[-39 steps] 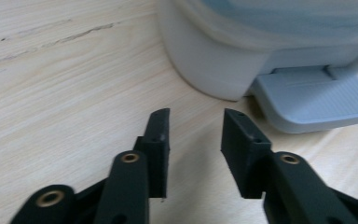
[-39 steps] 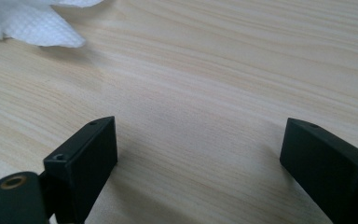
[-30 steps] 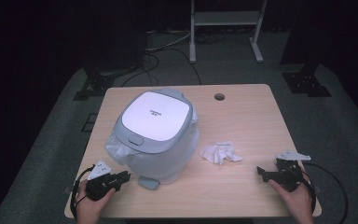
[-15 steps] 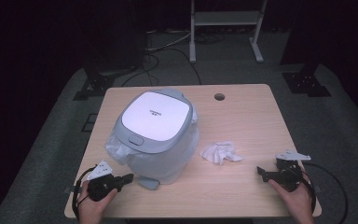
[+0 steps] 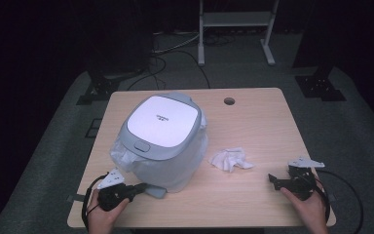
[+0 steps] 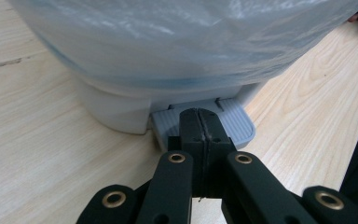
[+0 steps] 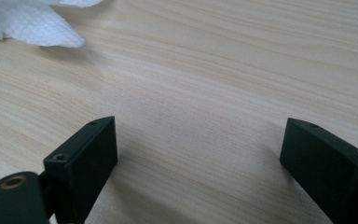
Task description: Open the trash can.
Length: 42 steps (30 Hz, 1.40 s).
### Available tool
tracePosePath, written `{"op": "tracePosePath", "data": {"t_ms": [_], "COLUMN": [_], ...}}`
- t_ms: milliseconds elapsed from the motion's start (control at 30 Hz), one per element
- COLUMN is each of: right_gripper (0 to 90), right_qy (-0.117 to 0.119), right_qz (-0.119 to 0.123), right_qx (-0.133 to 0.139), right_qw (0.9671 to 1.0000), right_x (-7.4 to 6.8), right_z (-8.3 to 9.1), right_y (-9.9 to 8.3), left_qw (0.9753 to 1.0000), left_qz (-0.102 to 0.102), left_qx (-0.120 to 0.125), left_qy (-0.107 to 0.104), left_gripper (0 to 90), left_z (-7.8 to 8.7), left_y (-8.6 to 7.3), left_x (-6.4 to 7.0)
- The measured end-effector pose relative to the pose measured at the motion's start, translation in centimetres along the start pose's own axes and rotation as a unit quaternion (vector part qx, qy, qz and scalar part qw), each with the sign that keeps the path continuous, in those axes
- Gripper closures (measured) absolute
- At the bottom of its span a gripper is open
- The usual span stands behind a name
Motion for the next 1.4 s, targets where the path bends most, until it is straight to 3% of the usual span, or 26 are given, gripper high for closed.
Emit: {"op": "tracePosePath", "data": {"t_ms": [300,700,967,1000,1033,1100,1133,1333,1400], "right_gripper": [9.7,9.7,9.7,9.7,9.7,9.7,9.7,9.7,9.7], "right_qy": [0.0,0.0,0.0,0.0,0.0,0.0,0.0,0.0,0.0], "right_qz": [0.0,0.0,0.0,0.0,0.0,0.0,0.0,0.0,0.0], "right_qx": [0.0,0.0,0.0,0.0,0.0,0.0,0.0,0.0,0.0], "right_qw": [1.0,1.0,1.0,1.0,1.0,1.0,1.0,1.0,1.0], "right_x": [0.0,0.0,0.0,0.0,0.0,0.0,0.0,0.0,0.0], "right_z": [0.0,0.0,0.0,0.0,0.0,0.0,0.0,0.0,0.0], "right_y": [0.0,0.0,0.0,0.0,0.0,0.0,0.0,0.0,0.0], "left_qw": [0.9999,1.0,0.9997,1.0,0.9999,0.9999,1.0,0.9996,0.9997], "left_qz": [0.001,0.003,0.019,-0.004,-0.008,-0.008,0.002,-0.018,-0.012], "left_qx": [0.004,-0.001,-0.005,-0.006,-0.01,-0.011,-0.009,-0.015,-0.016], "left_qy": [-0.012,0.001,0.013,0.007,0.007,0.007,0.0,0.015,0.016], "left_gripper": [90.0,90.0,90.0,90.0,90.0,89.9,90.0,90.0,90.0], "left_z": [-0.8,-1.9,-2.6,-2.7,-2.7,-2.7,-2.8,-2.9,-2.9], "left_y": [0.1,0.0,-0.1,-0.1,-0.2,-0.2,-0.2,-0.3,-0.3], "left_x": [0.7,0.8,1.0,0.6,0.6,0.6,0.7,0.9,1.0]}}
Point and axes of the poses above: each handheld gripper's, and its own axes: z roughly backward along the jaws, y roughly out of its top, x roughly to its right, the point moved 4 cm from there along -z, roughly forward along the jaws, and after that the axes turned 15 degrees about x, right-handed, at the moved point
